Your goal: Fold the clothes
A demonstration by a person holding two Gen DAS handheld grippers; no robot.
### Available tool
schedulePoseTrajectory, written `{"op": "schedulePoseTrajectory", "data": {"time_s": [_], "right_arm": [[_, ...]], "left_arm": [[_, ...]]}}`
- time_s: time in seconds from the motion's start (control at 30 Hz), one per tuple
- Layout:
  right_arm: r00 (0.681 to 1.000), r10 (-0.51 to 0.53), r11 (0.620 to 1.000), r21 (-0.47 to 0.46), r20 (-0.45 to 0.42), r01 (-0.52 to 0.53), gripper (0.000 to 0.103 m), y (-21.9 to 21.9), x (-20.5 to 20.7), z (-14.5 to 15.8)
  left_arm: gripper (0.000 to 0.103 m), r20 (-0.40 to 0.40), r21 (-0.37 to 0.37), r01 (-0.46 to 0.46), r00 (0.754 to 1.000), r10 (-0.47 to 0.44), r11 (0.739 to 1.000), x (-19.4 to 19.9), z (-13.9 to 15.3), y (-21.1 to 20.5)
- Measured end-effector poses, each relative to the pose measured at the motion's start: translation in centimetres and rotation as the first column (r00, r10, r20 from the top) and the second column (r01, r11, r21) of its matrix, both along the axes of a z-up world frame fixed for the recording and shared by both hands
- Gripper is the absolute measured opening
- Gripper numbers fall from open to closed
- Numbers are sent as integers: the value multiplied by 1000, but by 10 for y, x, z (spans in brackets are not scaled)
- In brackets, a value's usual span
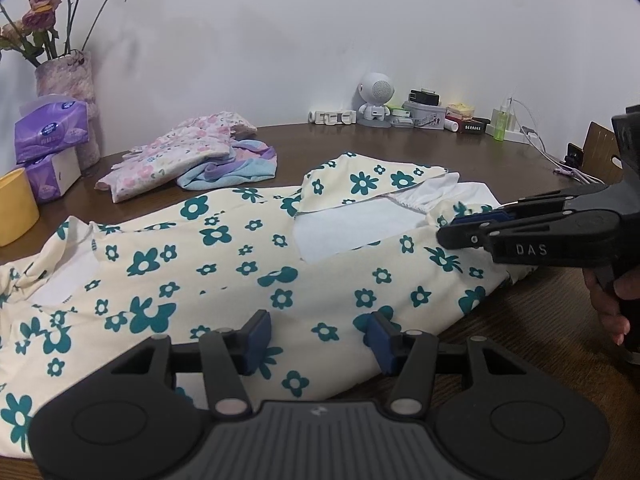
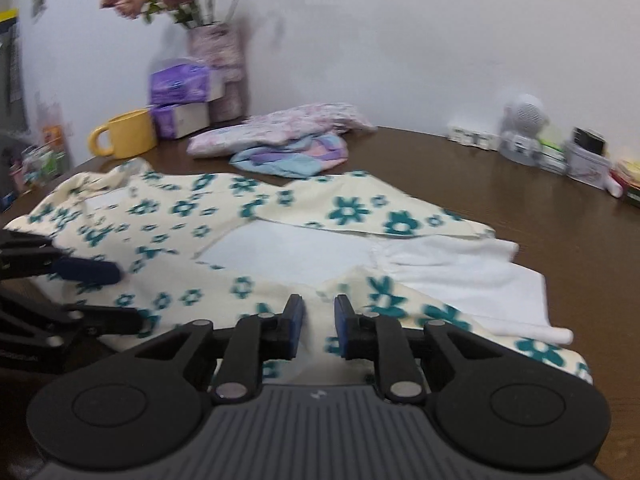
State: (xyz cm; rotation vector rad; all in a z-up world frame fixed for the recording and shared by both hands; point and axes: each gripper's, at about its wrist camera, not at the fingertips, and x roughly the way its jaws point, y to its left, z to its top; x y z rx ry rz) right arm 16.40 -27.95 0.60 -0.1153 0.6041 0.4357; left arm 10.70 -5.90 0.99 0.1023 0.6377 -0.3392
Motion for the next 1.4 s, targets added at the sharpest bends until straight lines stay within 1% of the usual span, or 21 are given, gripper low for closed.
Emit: {"op": "schedulePoseTrajectory", "data": {"time_s": [0.07, 0.17, 0.6, 0.87, 1.17, 1.4], "right_arm": [[1000, -22, 1000, 21, -10, 22, 17, -7, 3, -3], [999, -25, 999, 48, -24, 27, 17, -10, 5, -5], [999, -48, 999, -2, -2, 48, 18, 0, 1, -5], [998, -60, 998, 25, -18, 60, 18, -3, 2, -5], [998, -60, 998, 9, -9, 60, 19, 0, 1, -5], [998, -62, 998, 7, -8, 62, 20, 0, 0, -5]], "left_arm": [[53, 1, 1, 1, 1000, -1, 1000, 0, 0, 0], [53, 1, 1, 3, 1000, -3, 1000, 0, 0, 0], [53, 1, 7, 3, 1000, -3, 1000, 0, 0, -1], [53, -1, 10, 3, 1000, -3, 1000, -1, 0, -1], [54, 0, 11, 3, 1000, -3, 1000, -1, 0, -1], [54, -3, -10, 4, 1000, -4, 1000, -1, 0, 3]]}}
